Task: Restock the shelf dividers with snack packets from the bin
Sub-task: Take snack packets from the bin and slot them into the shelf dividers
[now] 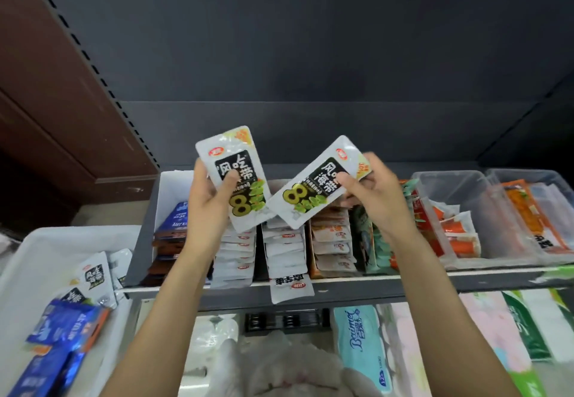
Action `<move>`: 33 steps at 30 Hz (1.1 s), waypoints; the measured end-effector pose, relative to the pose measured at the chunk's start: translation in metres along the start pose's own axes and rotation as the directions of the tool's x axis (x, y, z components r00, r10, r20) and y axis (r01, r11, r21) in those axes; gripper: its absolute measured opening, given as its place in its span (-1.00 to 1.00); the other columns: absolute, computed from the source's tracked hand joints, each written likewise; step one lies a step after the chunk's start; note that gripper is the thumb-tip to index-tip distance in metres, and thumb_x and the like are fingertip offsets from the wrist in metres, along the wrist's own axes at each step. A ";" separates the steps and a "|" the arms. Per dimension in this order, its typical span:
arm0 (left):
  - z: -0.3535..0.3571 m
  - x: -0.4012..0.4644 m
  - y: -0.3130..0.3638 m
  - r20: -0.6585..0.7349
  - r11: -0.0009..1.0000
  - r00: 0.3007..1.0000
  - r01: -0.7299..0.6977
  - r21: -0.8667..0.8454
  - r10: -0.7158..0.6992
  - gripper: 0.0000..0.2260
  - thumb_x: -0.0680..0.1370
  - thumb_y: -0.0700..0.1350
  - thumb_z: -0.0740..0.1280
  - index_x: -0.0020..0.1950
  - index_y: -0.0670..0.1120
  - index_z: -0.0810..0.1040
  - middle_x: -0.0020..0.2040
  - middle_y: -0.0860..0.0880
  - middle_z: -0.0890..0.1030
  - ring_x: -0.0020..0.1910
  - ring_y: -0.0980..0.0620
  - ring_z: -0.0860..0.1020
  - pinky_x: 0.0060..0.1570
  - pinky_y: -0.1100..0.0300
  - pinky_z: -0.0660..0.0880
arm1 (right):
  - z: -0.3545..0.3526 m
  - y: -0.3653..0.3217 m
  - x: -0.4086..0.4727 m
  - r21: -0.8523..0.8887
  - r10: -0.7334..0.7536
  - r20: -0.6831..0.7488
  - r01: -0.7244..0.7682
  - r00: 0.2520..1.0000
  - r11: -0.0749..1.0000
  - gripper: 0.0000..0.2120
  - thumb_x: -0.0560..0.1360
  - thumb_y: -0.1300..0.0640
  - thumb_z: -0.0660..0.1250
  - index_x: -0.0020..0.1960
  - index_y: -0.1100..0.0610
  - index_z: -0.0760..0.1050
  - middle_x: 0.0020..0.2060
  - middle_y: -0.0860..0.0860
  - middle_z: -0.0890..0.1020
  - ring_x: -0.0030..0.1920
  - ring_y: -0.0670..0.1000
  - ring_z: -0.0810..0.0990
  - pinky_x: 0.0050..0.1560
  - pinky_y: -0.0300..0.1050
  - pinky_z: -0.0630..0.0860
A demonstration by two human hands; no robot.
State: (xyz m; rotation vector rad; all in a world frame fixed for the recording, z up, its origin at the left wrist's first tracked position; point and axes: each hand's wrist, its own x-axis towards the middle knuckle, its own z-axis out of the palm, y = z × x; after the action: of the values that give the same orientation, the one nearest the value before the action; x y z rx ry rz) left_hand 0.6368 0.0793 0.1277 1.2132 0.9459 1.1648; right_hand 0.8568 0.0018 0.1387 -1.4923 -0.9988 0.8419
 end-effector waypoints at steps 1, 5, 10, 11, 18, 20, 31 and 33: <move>-0.007 0.003 0.002 -0.062 0.999 0.998 -0.007 -0.039 0.005 -0.73 0.60 -0.24 0.25 0.25 0.03 0.41 0.19 -0.03 0.60 0.13 0.06 0.60 0.02 0.12 0.58 | -0.001 -0.001 0.000 0.036 -0.010 -0.049 0.011 0.999 0.999 -0.90 0.54 0.25 0.31 -0.04 0.08 0.44 -0.18 -0.06 0.64 -0.26 -0.17 0.61 -0.30 -0.22 0.60; -0.029 0.022 0.010 -0.168 0.987 0.986 -0.010 -0.161 -0.017 -0.75 0.61 -0.25 0.23 0.24 -0.02 0.44 0.10 0.02 0.64 0.08 0.06 0.60 0.02 0.11 0.56 | 0.005 0.000 0.004 0.122 -0.010 -0.207 0.036 0.978 0.992 -0.94 0.57 0.22 0.26 0.04 0.16 0.42 -0.12 -0.02 0.64 -0.25 -0.17 0.60 -0.21 -0.19 0.62; -0.043 0.041 0.014 -0.202 0.986 0.979 0.004 -0.165 -0.038 -0.74 0.59 -0.24 0.26 0.28 -0.09 0.45 0.08 0.01 0.64 0.03 0.11 0.62 -0.10 0.23 0.55 | 0.025 0.000 0.012 0.186 -0.032 -0.233 0.077 0.972 0.980 -0.93 0.58 0.20 0.24 0.02 0.05 0.43 -0.08 -0.03 0.63 -0.17 -0.12 0.63 -0.20 -0.26 0.59; -0.045 0.043 0.013 -0.208 0.988 0.978 -0.007 -0.152 -0.025 -0.75 0.59 -0.24 0.28 0.25 -0.08 0.47 0.06 0.01 0.65 0.03 0.11 0.61 -0.08 0.22 0.54 | 0.030 0.000 0.014 0.175 -0.036 -0.229 0.077 0.973 0.981 -0.91 0.58 0.19 0.24 0.01 0.01 0.43 -0.08 -0.02 0.62 -0.17 -0.09 0.63 -0.19 -0.26 0.59; -0.056 0.060 0.008 -0.184 0.993 0.979 -0.104 -0.054 0.093 -0.73 0.55 -0.28 0.33 0.20 -0.03 0.49 0.08 -0.02 0.64 0.09 0.07 0.60 0.04 0.18 0.55 | 0.048 0.003 0.027 0.134 -0.016 -0.267 0.053 0.963 0.990 -0.92 0.59 0.18 0.23 0.04 0.02 0.42 -0.06 0.03 0.59 -0.17 -0.08 0.60 -0.18 -0.23 0.60; -0.055 0.065 0.003 -0.115 0.994 0.989 -0.091 0.060 0.098 -0.74 0.54 -0.29 0.33 0.19 -0.05 0.48 0.03 0.07 0.64 0.00 0.20 0.60 -0.06 0.30 0.53 | 0.050 0.003 0.027 0.151 0.002 -0.288 0.044 0.958 0.988 -0.91 0.59 0.17 0.23 0.05 0.00 0.42 -0.04 0.03 0.59 -0.14 -0.05 0.60 -0.17 -0.23 0.61; -0.061 0.058 -0.032 0.316 0.663 0.943 -0.302 0.685 0.103 -0.89 0.57 -0.05 0.32 0.01 -0.02 0.63 -0.01 0.05 0.65 0.02 0.02 0.55 0.05 0.10 0.46 | 0.055 0.006 0.030 0.119 -0.017 -0.259 0.049 0.966 0.992 -0.89 0.61 0.16 0.20 0.12 0.07 0.40 -0.02 0.00 0.59 -0.16 -0.09 0.59 -0.13 -0.21 0.59; -0.066 0.060 -0.035 0.457 0.381 0.887 -0.447 0.809 0.071 -0.85 0.55 0.00 0.32 0.01 0.03 0.66 0.03 0.06 0.64 0.05 -0.04 0.51 0.09 0.03 0.42 | 0.060 0.003 0.034 0.049 -0.067 -0.231 0.081 0.971 0.996 -0.90 0.61 0.16 0.20 0.12 0.06 0.41 -0.06 -0.09 0.60 -0.18 -0.12 0.59 -0.11 -0.19 0.60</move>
State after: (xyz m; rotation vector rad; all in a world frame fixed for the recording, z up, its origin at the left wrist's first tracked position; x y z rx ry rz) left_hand 0.5883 0.1512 0.0874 2.4738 1.1553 0.5315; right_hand 0.8161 0.0568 0.1268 -1.4563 -0.8457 0.6242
